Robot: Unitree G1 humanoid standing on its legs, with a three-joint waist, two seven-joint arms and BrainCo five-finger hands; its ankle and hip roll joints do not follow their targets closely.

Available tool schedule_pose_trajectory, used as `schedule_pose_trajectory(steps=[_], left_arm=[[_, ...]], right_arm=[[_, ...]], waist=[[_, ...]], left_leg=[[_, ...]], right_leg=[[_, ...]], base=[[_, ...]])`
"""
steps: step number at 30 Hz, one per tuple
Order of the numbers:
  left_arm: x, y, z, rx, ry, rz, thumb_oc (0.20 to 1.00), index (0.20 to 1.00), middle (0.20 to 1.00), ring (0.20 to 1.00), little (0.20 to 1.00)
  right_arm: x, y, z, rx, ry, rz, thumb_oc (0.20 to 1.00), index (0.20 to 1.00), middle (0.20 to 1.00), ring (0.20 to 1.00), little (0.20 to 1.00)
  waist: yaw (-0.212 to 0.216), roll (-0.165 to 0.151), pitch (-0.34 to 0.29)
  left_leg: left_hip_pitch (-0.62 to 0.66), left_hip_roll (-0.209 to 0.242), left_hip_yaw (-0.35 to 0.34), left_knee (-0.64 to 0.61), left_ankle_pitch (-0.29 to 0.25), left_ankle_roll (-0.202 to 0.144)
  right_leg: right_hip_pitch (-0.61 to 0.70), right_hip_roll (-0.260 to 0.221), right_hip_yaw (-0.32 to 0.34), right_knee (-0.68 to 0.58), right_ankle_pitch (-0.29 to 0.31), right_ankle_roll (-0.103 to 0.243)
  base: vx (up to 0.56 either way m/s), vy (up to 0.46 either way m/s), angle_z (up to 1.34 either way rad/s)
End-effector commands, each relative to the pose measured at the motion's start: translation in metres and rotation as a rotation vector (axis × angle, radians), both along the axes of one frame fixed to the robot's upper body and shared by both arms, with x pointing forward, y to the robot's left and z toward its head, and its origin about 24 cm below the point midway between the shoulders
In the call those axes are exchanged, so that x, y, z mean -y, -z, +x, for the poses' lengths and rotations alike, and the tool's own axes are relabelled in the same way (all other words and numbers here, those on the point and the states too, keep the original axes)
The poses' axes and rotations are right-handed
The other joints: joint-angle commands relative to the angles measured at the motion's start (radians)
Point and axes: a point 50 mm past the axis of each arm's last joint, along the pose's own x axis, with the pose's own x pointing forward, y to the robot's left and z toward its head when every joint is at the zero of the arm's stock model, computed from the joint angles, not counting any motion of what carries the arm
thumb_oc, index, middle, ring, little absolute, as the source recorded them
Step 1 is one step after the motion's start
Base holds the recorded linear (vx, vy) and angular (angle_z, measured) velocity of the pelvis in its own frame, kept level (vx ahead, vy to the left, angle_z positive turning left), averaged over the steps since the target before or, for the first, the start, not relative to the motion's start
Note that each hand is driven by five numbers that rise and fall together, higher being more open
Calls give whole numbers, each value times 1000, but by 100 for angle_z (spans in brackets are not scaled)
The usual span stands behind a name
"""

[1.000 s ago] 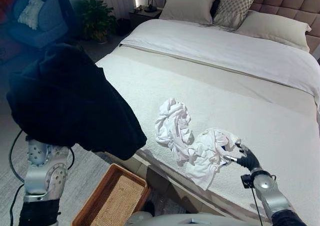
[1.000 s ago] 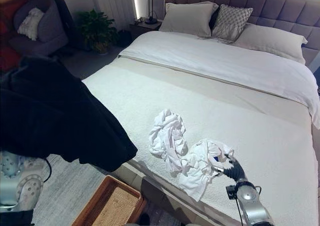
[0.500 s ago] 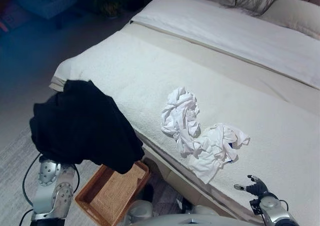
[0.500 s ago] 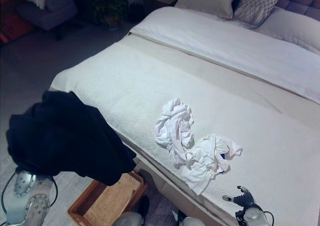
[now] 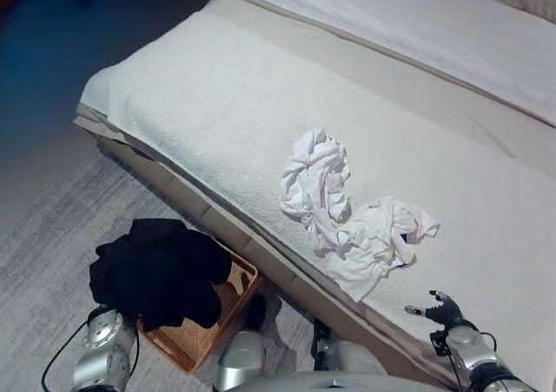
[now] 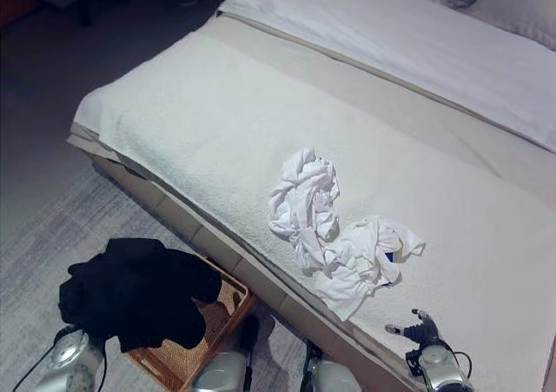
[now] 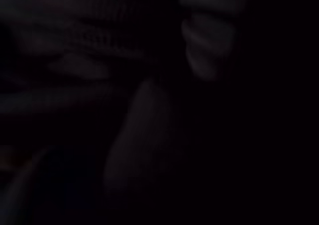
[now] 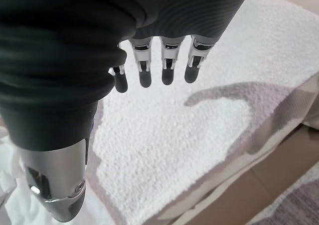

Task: Pick up clothes into the bucket

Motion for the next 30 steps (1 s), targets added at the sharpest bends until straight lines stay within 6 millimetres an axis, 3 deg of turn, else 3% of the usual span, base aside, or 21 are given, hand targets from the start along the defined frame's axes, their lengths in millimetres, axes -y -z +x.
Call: schedule_pose_trajectory(steps=[1,4,8,13,18,19,27,28,29,30], left_arm=[[-17,-20,22,28,-13,179,200,200,200,200,200],[-18,-17,24,5,-31,185,200,200,200,200,200],[-20,1,33,-154,-26,247,200,200,200,200,200],[-19,2,43,-201,-14,289,200,200,200,200,200],[-23,-4,56,-232,-35,334,200,200,200,200,200],[-26,-12,63,-222,-55,363,200,200,200,200,200],[-39,-28,77,-237,-152,392,200,200,200,200,200],[-43,-27,75,-267,-187,396,576,576,576,576,576],[-43,-27,75,-267,-187,396,818,818,818,818,818],[-44,-24,72,-293,-200,386,1000,1000,1000,1000,1000]], right_arm=[[-6,-15,29,94,-61,-48,1000,1000,1000,1000,1000],[-9,-20,37,126,-73,-52,1000,1000,1000,1000,1000],[-18,-29,57,192,-104,-55,1000,1000,1000,1000,1000],[-25,-40,74,255,-130,-63,1000,1000,1000,1000,1000],[-35,-52,93,326,-154,-59,1000,1000,1000,1000,1000],[-40,-59,101,366,-168,-58,1000,1000,1000,1000,1000],[-55,-77,118,477,-192,-31,1000,1000,1000,1000,1000],[-59,-80,121,502,-200,-19,1000,1000,1000,1000,1000],[-59,-81,121,503,-200,-19,1000,1000,1000,1000,1000],[-61,-83,122,520,-202,-12,1000,1000,1000,1000,1000]], waist=[[-5,-56,10],[-5,-65,19],[-17,-90,55],[-27,-113,90],[-40,-147,129],[-49,-168,153],[-81,-214,211],[-87,-225,211],[-87,-225,211],[-91,-232,211]], left_leg=[[-56,-72,4,27,-9,64],[-73,-72,10,39,-12,65],[-131,-67,25,77,-17,64],[-194,-61,36,116,-20,62],[-272,-51,46,167,-24,59],[-318,-49,45,197,-27,59],[-487,-46,49,299,-52,63],[-509,-43,50,308,-57,62],[-510,-43,50,309,-57,62],[-523,-40,53,322,-62,63]], right_leg=[[-74,-38,50,32,64,38],[-88,-36,57,36,66,38],[-138,-36,73,48,76,37],[-193,-32,86,63,88,37],[-258,-26,103,77,108,40],[-292,-24,109,85,116,40],[-431,-14,121,127,126,42],[-448,-9,123,123,133,44],[-448,-9,123,123,133,44],[-455,-7,125,120,138,45]], base=[[-40,19,-4],[-32,18,-9],[-49,32,-7],[-71,24,-11],[-78,13,-9],[-83,3,-16],[-63,30,-3],[0,0,0],[-6,21,-3],[0,13,-11]])
